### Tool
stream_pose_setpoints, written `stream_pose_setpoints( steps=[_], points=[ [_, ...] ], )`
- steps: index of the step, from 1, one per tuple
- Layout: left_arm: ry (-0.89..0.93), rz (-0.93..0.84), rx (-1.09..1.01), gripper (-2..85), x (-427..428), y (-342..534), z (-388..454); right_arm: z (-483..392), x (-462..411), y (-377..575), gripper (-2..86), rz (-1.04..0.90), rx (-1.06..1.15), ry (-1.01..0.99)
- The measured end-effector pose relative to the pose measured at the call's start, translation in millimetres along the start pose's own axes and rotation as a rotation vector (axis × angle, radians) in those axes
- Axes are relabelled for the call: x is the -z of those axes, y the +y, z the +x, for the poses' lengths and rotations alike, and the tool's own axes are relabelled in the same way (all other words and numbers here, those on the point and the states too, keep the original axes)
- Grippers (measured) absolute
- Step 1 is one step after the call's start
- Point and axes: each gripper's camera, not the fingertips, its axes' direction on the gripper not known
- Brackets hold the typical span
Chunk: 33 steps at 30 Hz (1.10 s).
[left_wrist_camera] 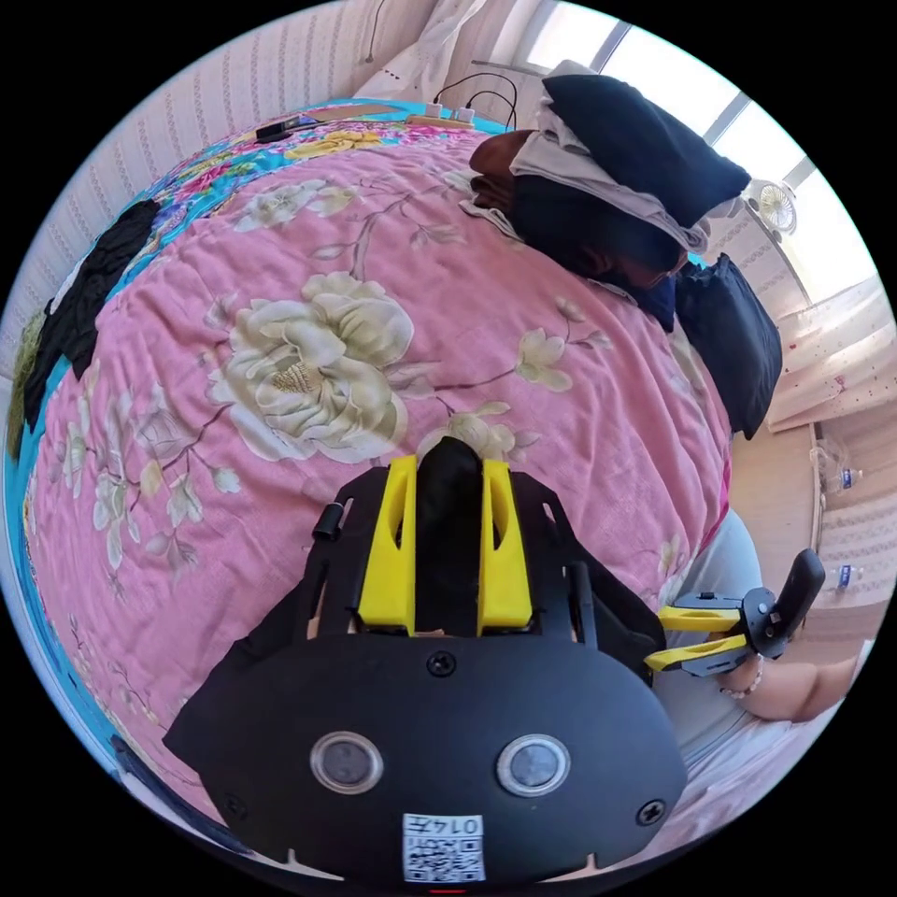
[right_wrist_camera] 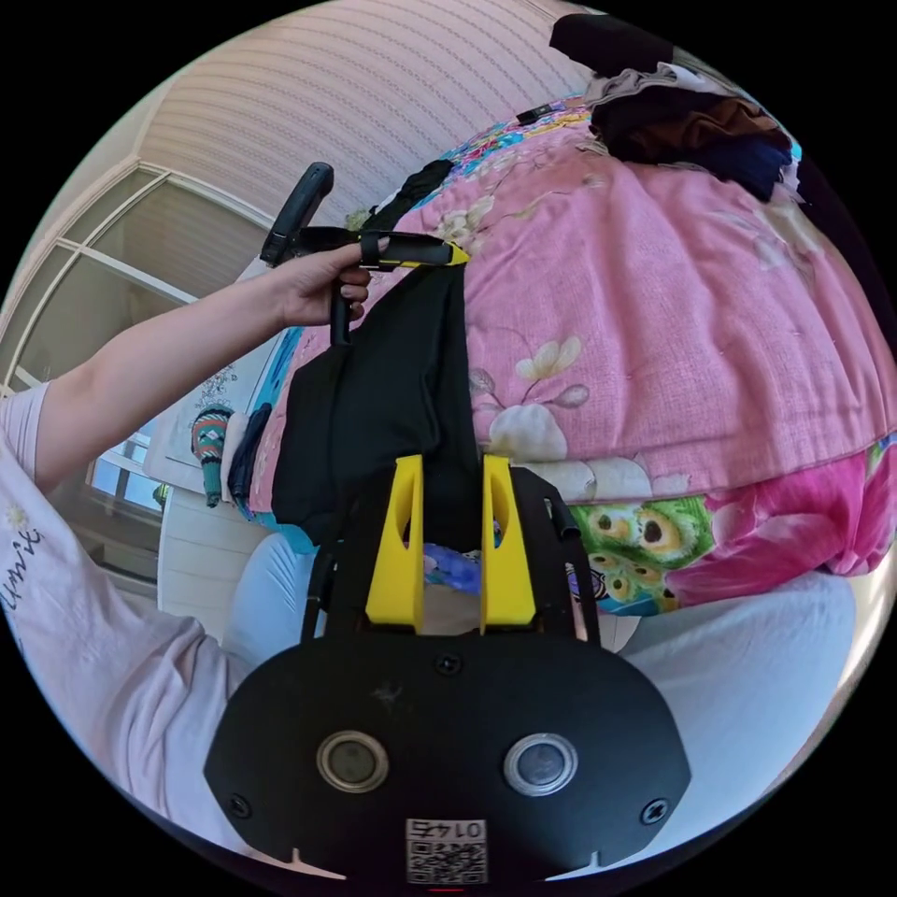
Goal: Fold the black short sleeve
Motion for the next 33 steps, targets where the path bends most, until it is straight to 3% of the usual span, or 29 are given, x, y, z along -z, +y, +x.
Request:
stream_pose_setpoints(
  steps=[5, 16, 22, 26, 29, 33],
  points=[
    [-0.006, 0.011, -0.046, 0.8, 14, 4, 0, -14, -7, -1, 1.7, -0.005, 0.049, -0.005],
    [-0.022, 0.122, -0.039, -0.6, 103, 73, -55, -113, -18, -17, 0.4, 0.041, 0.315, -0.235],
    [-0.121, 0.167, 0.083, 0.2, 166, 172, -129, -234, -86, -54, 0.9, -0.109, 0.548, -0.377],
    [-0.229, 0.114, 0.277, 5.5, 170, 254, -187, -317, -172, -65, 3.1, -0.296, 0.62, -0.299],
    [-0.184, 0.165, 0.417, 6.2, 175, 316, -211, -359, -217, -59, 5.3, -0.443, 0.677, -0.32],
    [-0.086, 0.285, 0.442, 6.1, 188, 394, -196, -397, -232, -54, 5.8, -0.467, 0.81, -0.29]
  ],
)
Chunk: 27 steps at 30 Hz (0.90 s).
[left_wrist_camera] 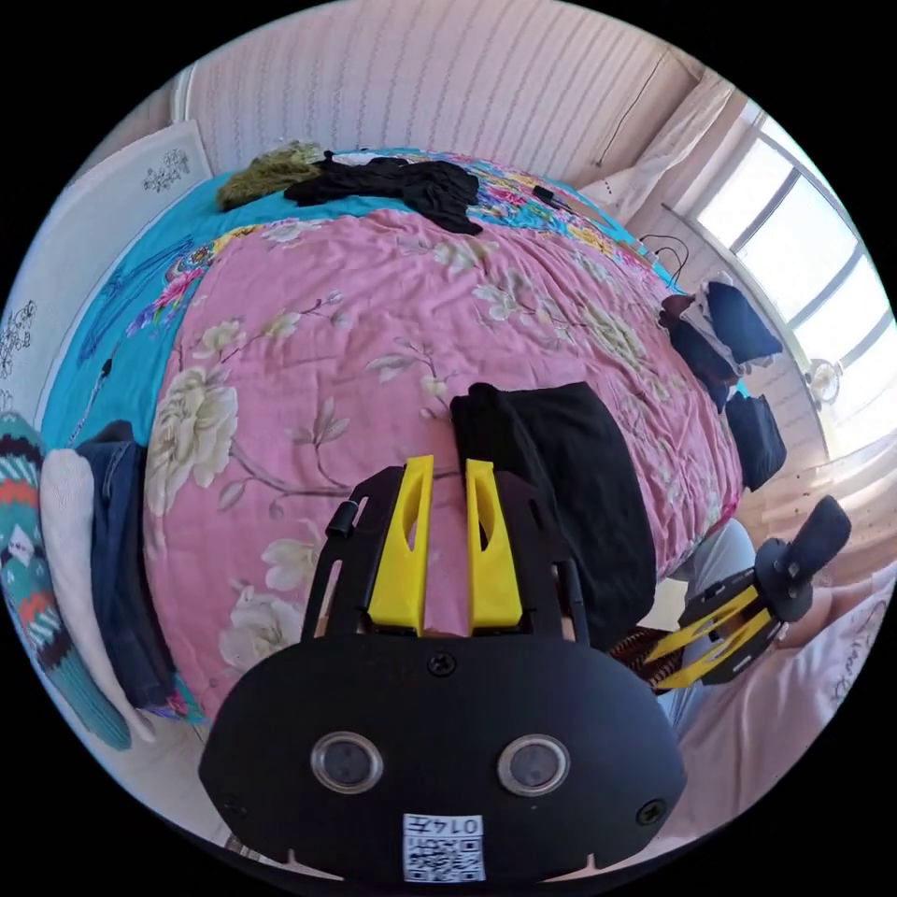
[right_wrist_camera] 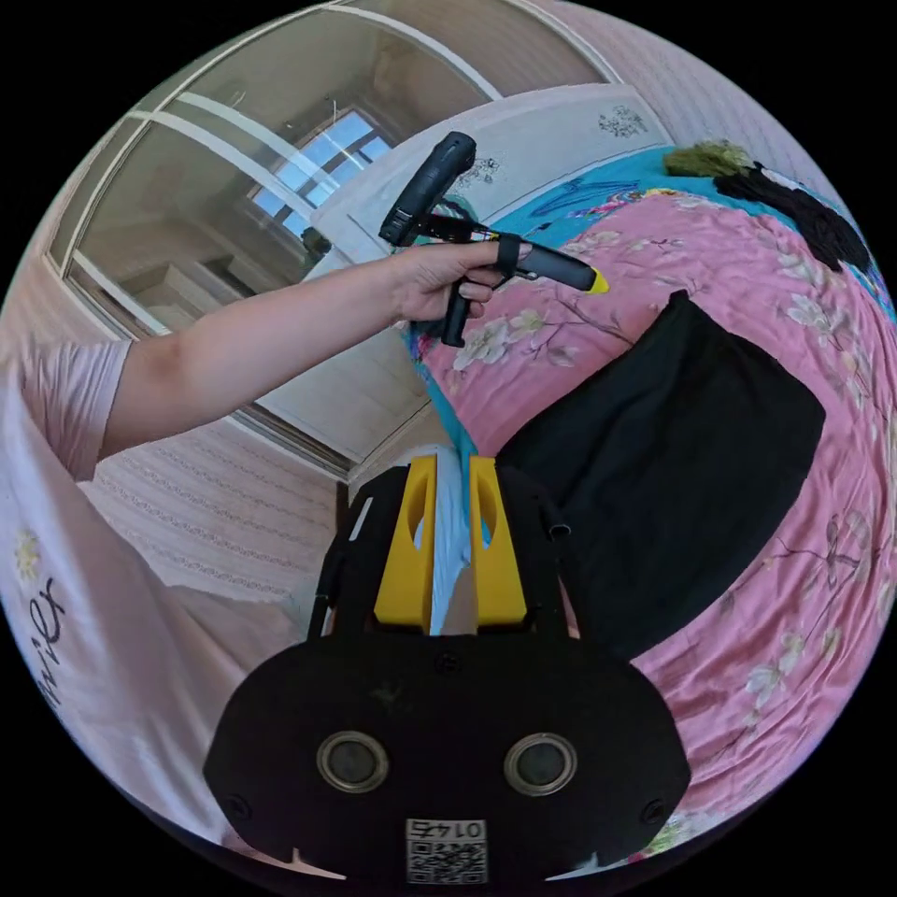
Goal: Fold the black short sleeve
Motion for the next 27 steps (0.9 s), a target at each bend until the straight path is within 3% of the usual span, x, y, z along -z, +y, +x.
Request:
stream_pose_setpoints(
  steps=[8, 14, 18, 27],
  points=[
    [0.029, 0.036, -0.011, 5.9, 21, 115, 36, 52, -4, -117, 5.4, -0.043, -0.028, 0.247],
    [-0.061, -0.064, -0.077, 6.1, -3, 135, 58, 99, -64, -233, 6.1, -0.263, -0.128, 0.372],
    [-0.178, -0.182, -0.075, 5.9, -20, 144, 39, 103, -101, -287, 7.6, -0.282, -0.135, 0.337],
    [-0.048, -0.105, 0.024, 5.6, 19, 182, 1, 95, -98, -350, 7.5, -0.379, -0.023, 0.402]
  ],
)
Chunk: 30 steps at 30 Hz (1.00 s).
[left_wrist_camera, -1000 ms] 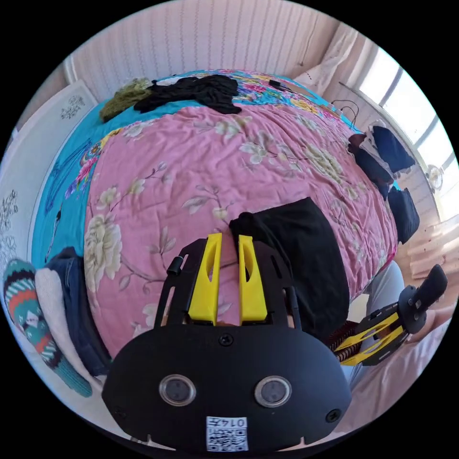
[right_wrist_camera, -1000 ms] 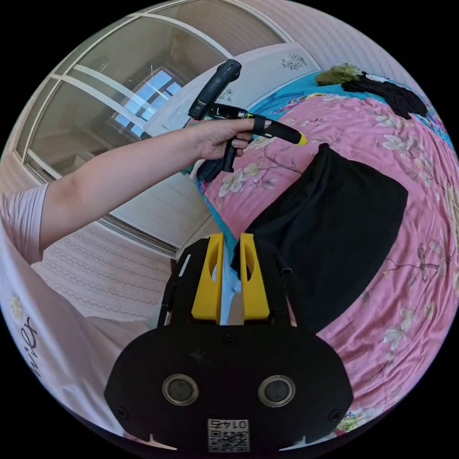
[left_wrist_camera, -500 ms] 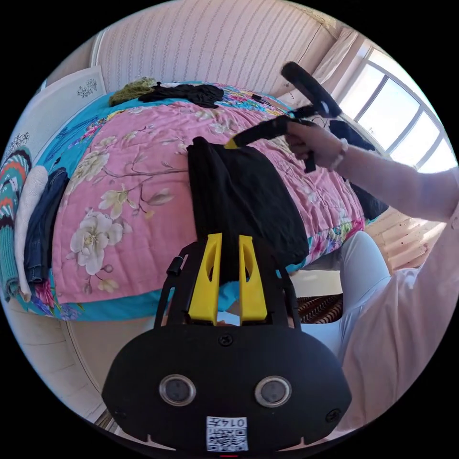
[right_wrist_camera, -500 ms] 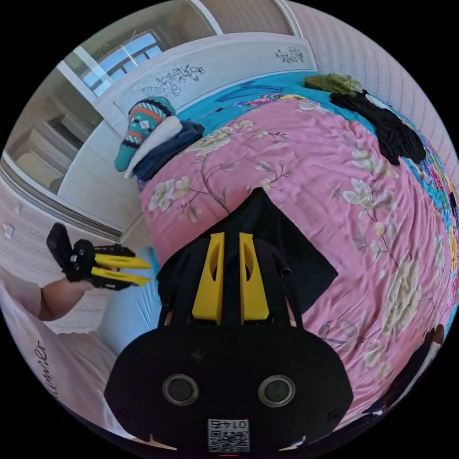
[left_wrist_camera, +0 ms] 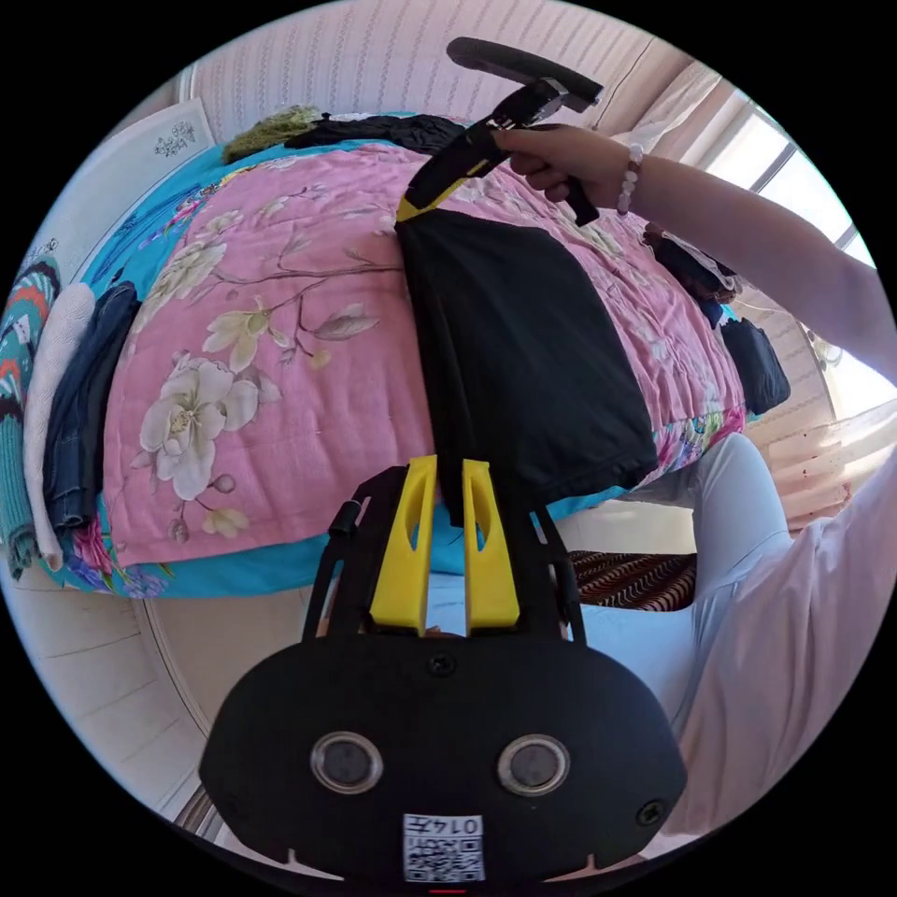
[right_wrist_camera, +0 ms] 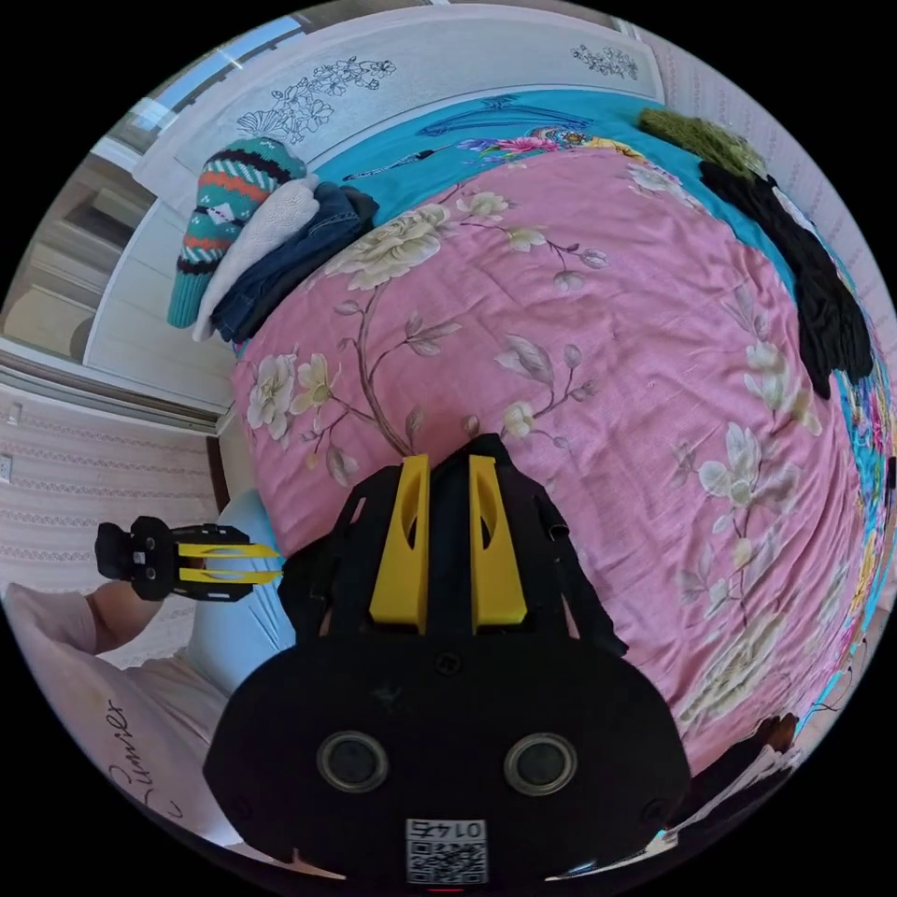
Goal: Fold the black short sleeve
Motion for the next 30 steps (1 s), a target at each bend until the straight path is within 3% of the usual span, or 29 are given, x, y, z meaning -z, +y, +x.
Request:
stream_pose_setpoints(
  steps=[8, 13, 19, 21, 30],
  points=[
    [0.024, 0.059, 0.001, 8.3, 2, 27, -3, 20, 11, -31, 12.2, -0.009, 0.025, -0.08],
    [0.009, -0.117, 0.009, 11.0, -22, 24, -6, 2, -20, -50, 15.4, -0.125, 0.067, 0.011],
    [0.056, -0.121, -0.041, 5.6, -17, 41, -5, -15, 8, -43, 4.6, -0.11, 0.173, 0.032],
    [0.037, -0.109, -0.059, 0.7, -12, 49, 1, -17, 31, -30, 3.2, -0.062, 0.184, 0.035],
    [-0.002, 0.159, -0.074, -1.0, 71, 110, 29, -19, 158, 66, 1.5, 0.265, 0.129, 0.0]
  ],
)
